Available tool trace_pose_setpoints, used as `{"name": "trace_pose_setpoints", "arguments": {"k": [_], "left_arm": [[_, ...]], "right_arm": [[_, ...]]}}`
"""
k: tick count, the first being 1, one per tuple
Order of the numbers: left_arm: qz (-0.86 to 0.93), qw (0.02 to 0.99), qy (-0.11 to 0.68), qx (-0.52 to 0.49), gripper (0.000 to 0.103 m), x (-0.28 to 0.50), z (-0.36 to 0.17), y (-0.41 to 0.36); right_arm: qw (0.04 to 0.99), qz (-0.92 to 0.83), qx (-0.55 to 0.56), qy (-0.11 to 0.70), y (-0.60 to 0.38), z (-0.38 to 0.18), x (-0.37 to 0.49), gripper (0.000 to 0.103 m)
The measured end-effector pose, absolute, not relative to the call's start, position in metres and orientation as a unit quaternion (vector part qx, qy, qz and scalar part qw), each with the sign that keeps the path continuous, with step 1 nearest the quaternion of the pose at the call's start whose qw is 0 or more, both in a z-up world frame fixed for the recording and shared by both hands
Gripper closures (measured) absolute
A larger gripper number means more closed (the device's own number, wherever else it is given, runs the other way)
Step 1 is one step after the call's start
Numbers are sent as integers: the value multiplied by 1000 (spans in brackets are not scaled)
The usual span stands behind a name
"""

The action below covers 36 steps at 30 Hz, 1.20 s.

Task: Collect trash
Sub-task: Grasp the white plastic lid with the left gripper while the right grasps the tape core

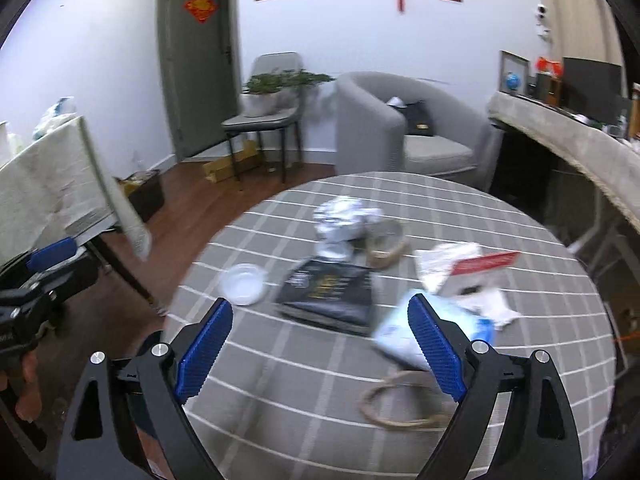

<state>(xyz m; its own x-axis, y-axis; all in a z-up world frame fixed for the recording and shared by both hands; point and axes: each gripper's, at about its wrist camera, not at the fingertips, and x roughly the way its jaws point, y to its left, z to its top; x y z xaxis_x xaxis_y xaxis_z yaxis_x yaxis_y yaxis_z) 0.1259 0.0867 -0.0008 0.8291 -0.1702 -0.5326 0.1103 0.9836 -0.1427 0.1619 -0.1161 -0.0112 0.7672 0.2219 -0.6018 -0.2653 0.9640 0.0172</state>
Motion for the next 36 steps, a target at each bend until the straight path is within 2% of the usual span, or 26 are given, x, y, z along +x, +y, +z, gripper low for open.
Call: {"name": "trace_pose_setpoints", "arguments": {"k": [16, 36], "left_arm": [[-91, 949, 297, -54, 10, 145, -11, 52], [-110, 939, 325, -11, 9, 173, -39, 14]], "right_arm": [[926, 180, -15, 333, -153, -20, 146, 13], [898, 163, -1, 410, -169, -48, 143, 13]]}}
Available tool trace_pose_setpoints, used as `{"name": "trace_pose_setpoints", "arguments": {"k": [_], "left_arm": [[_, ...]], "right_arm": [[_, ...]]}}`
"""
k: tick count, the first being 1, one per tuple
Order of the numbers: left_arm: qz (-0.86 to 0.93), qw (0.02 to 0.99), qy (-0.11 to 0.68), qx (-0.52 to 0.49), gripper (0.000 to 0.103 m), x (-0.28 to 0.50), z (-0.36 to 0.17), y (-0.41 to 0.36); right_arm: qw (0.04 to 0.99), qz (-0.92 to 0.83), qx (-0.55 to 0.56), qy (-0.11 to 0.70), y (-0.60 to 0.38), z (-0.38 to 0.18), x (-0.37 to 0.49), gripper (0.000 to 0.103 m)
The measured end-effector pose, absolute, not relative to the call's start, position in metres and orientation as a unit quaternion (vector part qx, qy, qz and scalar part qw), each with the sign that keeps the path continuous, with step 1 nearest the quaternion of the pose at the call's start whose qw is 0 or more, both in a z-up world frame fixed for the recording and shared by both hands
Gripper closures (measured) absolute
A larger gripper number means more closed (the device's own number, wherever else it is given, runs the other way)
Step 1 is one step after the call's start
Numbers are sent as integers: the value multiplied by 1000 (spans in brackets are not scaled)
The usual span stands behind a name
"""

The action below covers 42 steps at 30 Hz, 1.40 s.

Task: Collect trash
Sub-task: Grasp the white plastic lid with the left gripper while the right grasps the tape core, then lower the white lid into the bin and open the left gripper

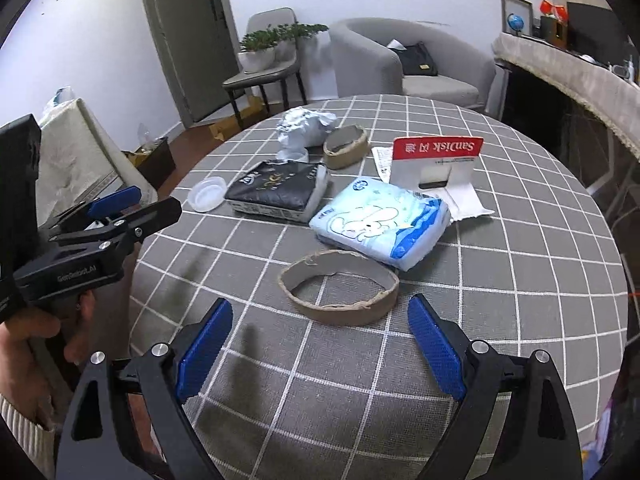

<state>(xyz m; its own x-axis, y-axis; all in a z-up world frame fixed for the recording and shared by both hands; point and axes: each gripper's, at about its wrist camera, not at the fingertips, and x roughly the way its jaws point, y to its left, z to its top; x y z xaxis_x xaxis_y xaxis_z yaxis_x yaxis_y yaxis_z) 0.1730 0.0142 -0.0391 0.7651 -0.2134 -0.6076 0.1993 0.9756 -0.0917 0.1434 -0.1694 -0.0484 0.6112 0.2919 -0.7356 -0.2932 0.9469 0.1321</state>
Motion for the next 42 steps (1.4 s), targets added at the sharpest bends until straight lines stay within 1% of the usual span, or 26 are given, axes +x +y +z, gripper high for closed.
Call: {"name": "trace_pose_setpoints", "arguments": {"k": [2, 3, 4, 5, 7, 9, 11, 14, 17, 22, 24, 28, 31, 32, 33, 37, 42], "left_arm": [[-114, 940, 322, -9, 9, 175, -40, 11], [-116, 940, 322, -9, 9, 176, -41, 10], [-115, 940, 321, -9, 9, 177, -41, 9], [-115, 940, 321, -9, 10, 178, -42, 8], [-116, 939, 322, -6, 14, 179, -43, 6], [-116, 939, 323, 1, 16, 179, -45, 5], [-113, 940, 323, 6, 17, 181, -46, 4], [-108, 938, 330, 4, 23, 186, -49, 3], [-104, 935, 339, 6, 29, 193, -51, 3], [-108, 930, 350, 8, 30, 202, -56, 1], [-107, 928, 356, 11, 37, 207, -59, 1], [-105, 928, 358, 6, 42, 214, -60, 3], [-111, 928, 356, 4, 50, 218, -60, 5], [-112, 928, 354, 5, 57, 218, -60, 4], [-113, 929, 354, 5, 61, 218, -59, 4], [-117, 928, 354, -17, 61, 219, -58, 10], [-117, 929, 349, -17, 61, 210, -53, 15]], "right_arm": [[896, 166, 7, 413, -170, -52, 146, 13], [897, 162, 5, 410, -169, -53, 147, 15], [899, 156, -1, 409, -168, -53, 148, 20], [901, 150, -6, 407, -167, -53, 149, 22], [904, 142, -1, 404, -169, -52, 151, 27], [904, 140, 10, 403, -170, -52, 153, 32], [906, 136, 15, 402, -168, -51, 155, 35], [908, 125, -7, 399, -163, -52, 155, 38], [907, 129, -14, 401, -161, -52, 157, 39], [900, 157, -10, 406, -160, -51, 163, 40], [898, 166, -5, 407, -159, -49, 167, 40], [891, 191, 22, 412, -162, -43, 172, 40], [889, 211, 27, 406, -159, -39, 169, 40], [887, 219, 34, 406, -158, -38, 168, 40], [884, 228, 42, 406, -157, -37, 168, 40], [881, 241, 56, 403, -153, -33, 167, 40], [887, 246, 52, 388, -148, -24, 161, 40]]}}
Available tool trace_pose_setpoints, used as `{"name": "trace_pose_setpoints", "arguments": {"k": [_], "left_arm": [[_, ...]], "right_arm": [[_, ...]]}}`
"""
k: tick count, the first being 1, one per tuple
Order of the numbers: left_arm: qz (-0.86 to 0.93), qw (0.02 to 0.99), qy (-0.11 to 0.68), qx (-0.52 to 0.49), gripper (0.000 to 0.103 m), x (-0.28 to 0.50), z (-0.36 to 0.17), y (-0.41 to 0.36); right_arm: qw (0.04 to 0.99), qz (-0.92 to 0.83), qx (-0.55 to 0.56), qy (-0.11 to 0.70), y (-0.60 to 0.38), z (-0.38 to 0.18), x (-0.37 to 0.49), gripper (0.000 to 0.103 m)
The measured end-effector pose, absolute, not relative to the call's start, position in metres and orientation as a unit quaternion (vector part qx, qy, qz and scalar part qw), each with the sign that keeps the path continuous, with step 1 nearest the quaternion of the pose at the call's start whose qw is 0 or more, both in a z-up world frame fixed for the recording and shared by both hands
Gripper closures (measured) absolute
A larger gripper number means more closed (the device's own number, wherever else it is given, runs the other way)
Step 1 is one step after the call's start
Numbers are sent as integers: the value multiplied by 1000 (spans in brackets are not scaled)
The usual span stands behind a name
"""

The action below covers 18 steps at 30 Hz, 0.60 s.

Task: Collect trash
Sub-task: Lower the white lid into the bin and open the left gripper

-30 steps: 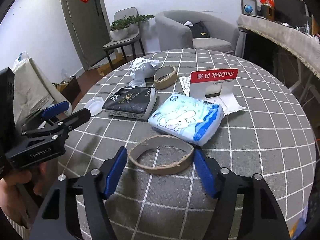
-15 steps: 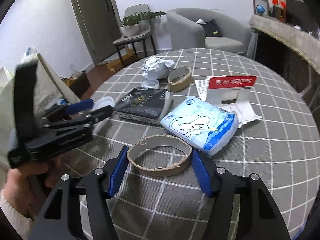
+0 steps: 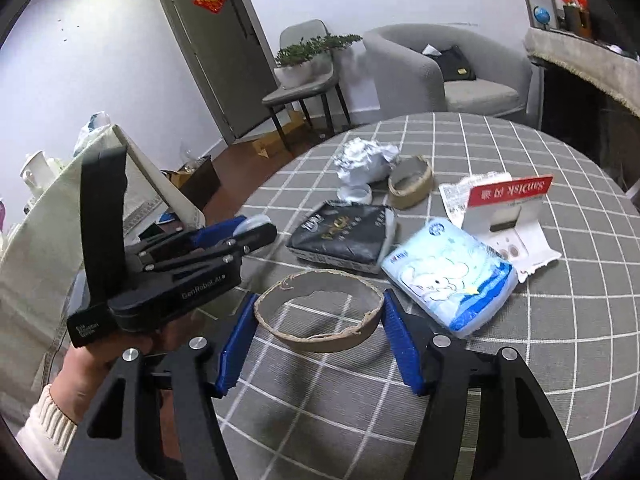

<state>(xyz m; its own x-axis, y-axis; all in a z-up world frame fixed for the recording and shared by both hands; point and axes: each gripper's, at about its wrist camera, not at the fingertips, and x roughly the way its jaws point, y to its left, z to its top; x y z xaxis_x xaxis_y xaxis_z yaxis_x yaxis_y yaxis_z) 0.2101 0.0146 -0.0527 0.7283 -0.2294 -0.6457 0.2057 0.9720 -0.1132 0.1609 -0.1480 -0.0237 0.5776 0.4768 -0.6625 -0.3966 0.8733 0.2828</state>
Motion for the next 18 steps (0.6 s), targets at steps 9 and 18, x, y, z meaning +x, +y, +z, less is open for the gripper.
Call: {"name": "trace_pose_setpoints", "arguments": {"k": [9, 18], "left_arm": [[-106, 934, 339, -40, 61, 191, -43, 43], [-62, 936, 342, -55, 61, 164, -37, 93]], "right_arm": [[895, 257, 61, 361, -130, -12, 159, 40], [899, 271, 47, 341, -87, -16, 151, 40]]}}
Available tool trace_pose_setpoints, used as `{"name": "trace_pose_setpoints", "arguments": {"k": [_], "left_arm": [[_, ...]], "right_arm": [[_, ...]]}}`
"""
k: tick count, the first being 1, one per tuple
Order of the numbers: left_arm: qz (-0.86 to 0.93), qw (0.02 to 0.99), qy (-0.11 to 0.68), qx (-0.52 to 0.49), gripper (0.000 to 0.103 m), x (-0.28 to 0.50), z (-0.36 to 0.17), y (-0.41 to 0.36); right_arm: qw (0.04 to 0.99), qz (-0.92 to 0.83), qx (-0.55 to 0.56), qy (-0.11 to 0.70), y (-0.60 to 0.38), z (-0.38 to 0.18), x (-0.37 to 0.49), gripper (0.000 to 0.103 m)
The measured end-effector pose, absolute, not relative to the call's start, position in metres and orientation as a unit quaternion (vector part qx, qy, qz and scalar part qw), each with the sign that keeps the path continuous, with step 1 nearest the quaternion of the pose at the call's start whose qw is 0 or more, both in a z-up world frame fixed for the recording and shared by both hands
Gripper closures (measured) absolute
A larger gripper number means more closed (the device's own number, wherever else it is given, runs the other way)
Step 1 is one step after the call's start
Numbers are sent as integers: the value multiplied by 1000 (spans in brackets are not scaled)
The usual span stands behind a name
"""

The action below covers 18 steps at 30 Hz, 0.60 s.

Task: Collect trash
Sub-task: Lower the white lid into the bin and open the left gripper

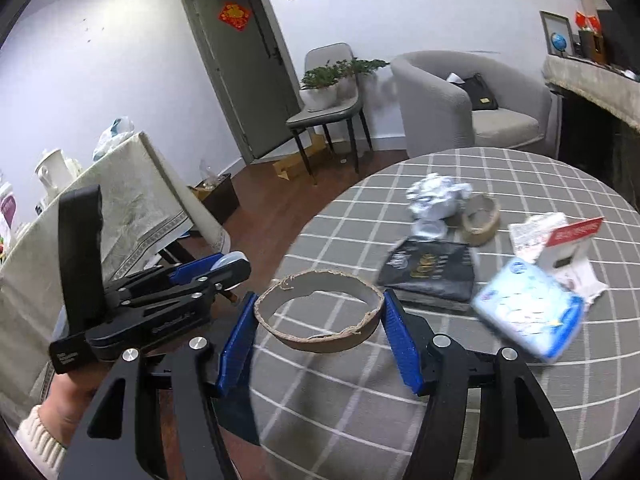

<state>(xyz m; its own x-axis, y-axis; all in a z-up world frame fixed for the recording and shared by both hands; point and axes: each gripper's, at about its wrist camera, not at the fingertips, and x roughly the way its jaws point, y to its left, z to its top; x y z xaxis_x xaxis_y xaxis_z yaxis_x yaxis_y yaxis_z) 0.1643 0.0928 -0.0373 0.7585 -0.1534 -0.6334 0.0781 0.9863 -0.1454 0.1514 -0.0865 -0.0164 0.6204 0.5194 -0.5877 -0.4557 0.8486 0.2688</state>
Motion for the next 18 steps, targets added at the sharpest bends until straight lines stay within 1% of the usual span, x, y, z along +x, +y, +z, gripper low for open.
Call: {"name": "trace_pose_setpoints", "arguments": {"k": [8, 18], "left_arm": [[-31, 924, 373, -72, 61, 146, -58, 136], [-11, 897, 435, -83, 61, 142, -110, 175]], "right_arm": [[892, 303, 30, 333, -45, -16, 144, 40], [877, 337, 18, 342, -1, -24, 141, 40]]}}
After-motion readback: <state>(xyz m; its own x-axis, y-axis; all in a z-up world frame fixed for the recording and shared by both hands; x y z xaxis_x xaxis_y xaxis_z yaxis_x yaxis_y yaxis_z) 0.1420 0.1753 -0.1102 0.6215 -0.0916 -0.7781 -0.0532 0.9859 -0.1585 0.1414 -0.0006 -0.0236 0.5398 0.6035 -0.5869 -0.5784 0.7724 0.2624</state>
